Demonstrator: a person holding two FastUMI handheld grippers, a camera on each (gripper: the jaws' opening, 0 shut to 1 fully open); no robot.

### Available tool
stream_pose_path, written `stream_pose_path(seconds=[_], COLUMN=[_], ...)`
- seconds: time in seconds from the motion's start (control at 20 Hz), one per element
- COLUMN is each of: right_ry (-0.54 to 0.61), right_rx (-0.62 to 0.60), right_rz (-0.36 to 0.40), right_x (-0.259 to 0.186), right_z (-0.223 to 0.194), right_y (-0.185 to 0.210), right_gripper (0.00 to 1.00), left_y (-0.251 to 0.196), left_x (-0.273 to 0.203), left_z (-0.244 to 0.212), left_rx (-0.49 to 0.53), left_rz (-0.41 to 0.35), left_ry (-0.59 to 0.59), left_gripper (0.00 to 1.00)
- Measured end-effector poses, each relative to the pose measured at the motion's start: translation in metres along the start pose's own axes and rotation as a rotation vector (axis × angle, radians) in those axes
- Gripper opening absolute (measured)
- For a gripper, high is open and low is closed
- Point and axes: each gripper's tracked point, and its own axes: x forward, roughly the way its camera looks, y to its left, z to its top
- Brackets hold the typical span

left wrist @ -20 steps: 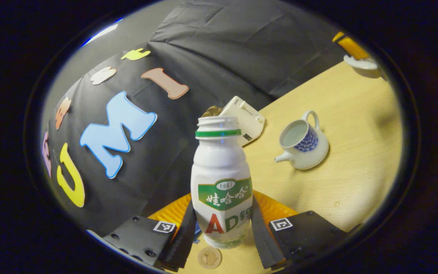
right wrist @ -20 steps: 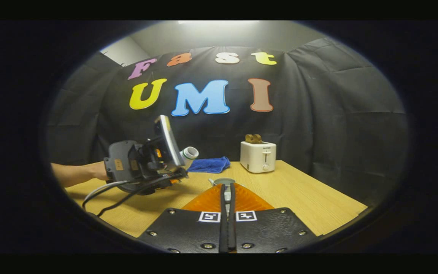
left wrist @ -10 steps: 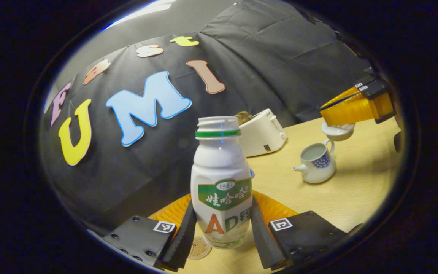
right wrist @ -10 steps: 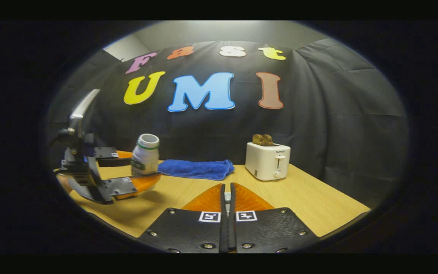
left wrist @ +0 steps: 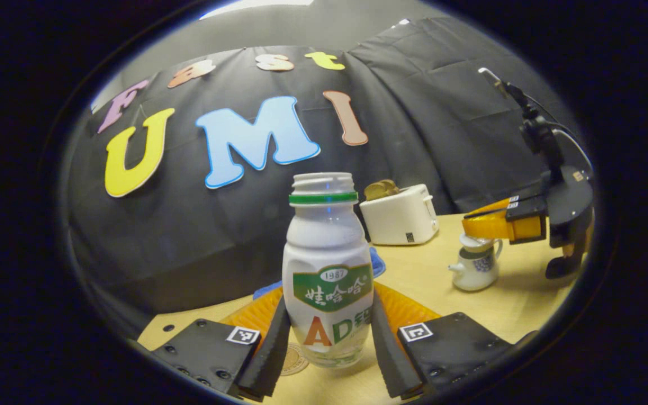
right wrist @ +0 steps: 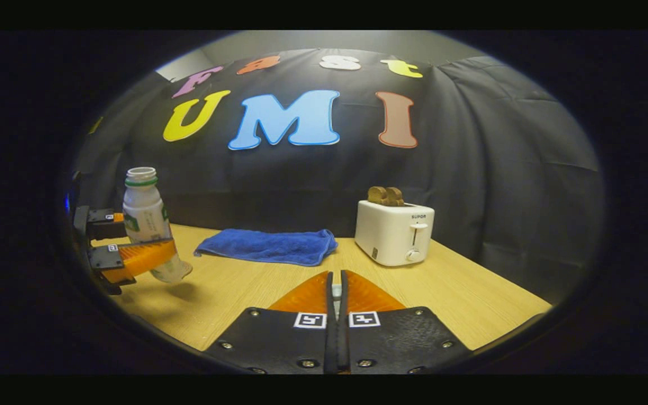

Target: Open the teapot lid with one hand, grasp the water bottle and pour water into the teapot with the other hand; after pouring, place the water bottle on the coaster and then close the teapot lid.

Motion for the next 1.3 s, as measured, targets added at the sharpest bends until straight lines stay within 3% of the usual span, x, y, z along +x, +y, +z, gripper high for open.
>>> stream_pose_path(seconds=[0.1,0.15,0.45,0.5,0.55,0.6,0.65,0.75,0.9,0.95,1.0,1.05,1.15,1.25,1.3], right_ry=[0.014,0.022,0.033,0.037,0.041,0.047,0.056,0.052,0.045,0.032,0.016,-0.003,-0.043,-0.068,-0.070], right_rx=[0.000,0.005,0.045,0.049,0.048,0.049,0.054,0.068,0.055,0.050,0.052,0.056,0.049,0.023,0.014], right_rz=[0.004,0.007,0.010,0.009,0.011,0.010,0.009,0.013,-0.043,-0.042,-0.035,-0.030,-0.036,-0.042,-0.041], right_x=[0.003,0.005,0.007,0.008,0.009,0.009,0.009,0.010,0.006,0.003,-0.002,-0.005,-0.011,-0.014,-0.014], right_z=[-0.005,-0.008,-0.013,-0.016,-0.018,-0.020,-0.023,-0.027,-0.023,-0.020,-0.015,-0.011,-0.002,0.002,0.002], right_y=[0.002,0.002,0.002,0.002,0.002,0.002,0.002,0.002,-0.010,-0.009,-0.006,-0.005,-0.006,-0.006,-0.007], right_gripper=[0.00,0.00,0.01,0.17,0.01,0.17,0.00,0.04,0.16,0.38,0.51,0.72,0.81,0.81,0.81], left_y=[0.000,0.002,0.017,0.019,0.020,0.022,0.022,0.024,0.028,0.030,0.032,0.034,0.040,0.045,0.049], left_x=[-0.002,-0.003,-0.006,-0.007,-0.006,-0.007,-0.006,-0.006,-0.004,-0.002,-0.002,-0.002,-0.003,-0.002,-0.002], left_z=[-0.001,-0.001,-0.003,-0.002,-0.004,-0.003,-0.004,-0.005,-0.010,-0.012,-0.014,-0.015,-0.016,-0.020,-0.022], left_rx=[-0.042,-0.050,-0.089,-0.092,-0.093,-0.093,-0.094,-0.103,-0.135,-0.145,-0.149,-0.151,-0.160,-0.194,-0.205], left_rz=[0.003,0.015,0.057,0.064,0.066,0.076,0.076,0.086,0.111,0.118,0.125,0.132,0.149,0.163,0.168], left_ry=[0.000,-0.002,-0.003,-0.004,-0.001,-0.001,0.002,0.006,0.012,0.015,0.020,0.022,0.024,0.031,0.038], left_gripper=[0.75,0.82,0.82,0.82,0.82,0.82,0.82,0.81,0.81,0.81,0.82,0.82,0.75,0.69,0.75])
